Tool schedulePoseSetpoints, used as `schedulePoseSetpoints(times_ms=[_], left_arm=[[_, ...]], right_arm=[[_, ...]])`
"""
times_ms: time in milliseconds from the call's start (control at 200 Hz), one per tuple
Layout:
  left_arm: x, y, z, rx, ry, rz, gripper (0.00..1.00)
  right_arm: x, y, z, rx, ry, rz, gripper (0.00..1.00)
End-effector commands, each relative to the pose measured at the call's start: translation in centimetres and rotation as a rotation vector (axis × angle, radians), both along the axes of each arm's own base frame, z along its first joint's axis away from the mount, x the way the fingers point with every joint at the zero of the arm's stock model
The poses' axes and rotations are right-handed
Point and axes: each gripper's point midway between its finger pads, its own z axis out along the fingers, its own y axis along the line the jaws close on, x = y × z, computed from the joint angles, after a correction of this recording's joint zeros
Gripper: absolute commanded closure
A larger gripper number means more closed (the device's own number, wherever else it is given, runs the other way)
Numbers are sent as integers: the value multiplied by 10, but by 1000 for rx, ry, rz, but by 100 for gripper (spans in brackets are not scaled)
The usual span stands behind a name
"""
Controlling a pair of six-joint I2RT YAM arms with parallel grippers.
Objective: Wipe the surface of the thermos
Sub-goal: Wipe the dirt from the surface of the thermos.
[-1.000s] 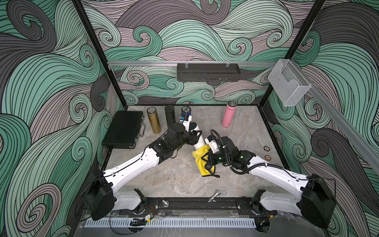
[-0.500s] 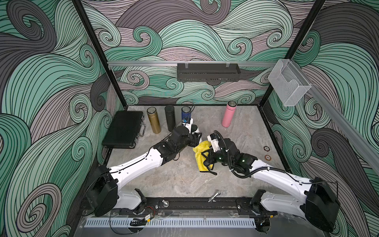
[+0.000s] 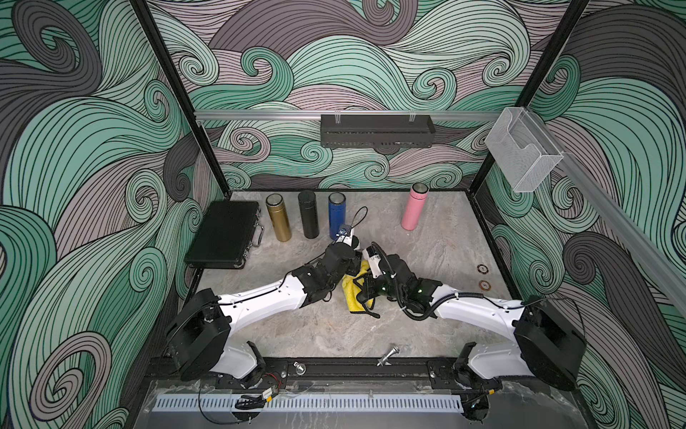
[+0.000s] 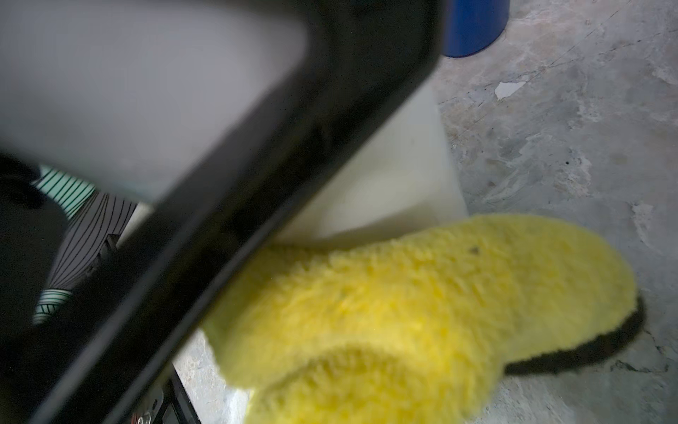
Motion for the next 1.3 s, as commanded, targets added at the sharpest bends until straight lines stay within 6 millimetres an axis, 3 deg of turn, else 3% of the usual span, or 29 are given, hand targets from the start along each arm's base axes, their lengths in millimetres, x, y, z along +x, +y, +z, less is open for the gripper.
schedulePoseSetpoints(times_ms=[0,75,140,415,505,665,841,991,1096,1141,1226,1296], left_arm=[[-4,-20,24,-80,-56,-52,100],[-5,-19,23,-75,-54,-53,100],[-6,-17,24,-74,-56,-51,100],[-5,-17,22,-61,-51,-50,100],[-5,-18,23,-71,-49,-52,100],[-5,-20,24,-72,-49,-60,100],[-7,-19,26,-52,-58,-74,100],[-11,-16,25,7,-70,-104,100],[-15,-13,18,67,-75,-140,100],[-17,-13,15,83,-80,-157,100],[-18,-14,11,98,-86,-170,100],[-17,-15,9,98,-88,-172,100]], right_arm=[[1,-8,-26,-22,56,-74,100],[-4,-14,-40,-39,99,-92,100],[-5,-13,-38,-19,105,-98,100],[9,17,44,154,-57,-48,100],[14,21,54,193,-83,-66,100],[15,16,16,134,-4,-109,100],[3,-5,-32,47,110,-177,100],[-14,-40,-38,-62,170,-234,100],[-27,-70,-3,-95,153,-247,100],[-28,-82,21,-79,120,-263,100],[-18,-102,58,-31,94,-298,100],[1,-103,91,46,61,-294,100]])
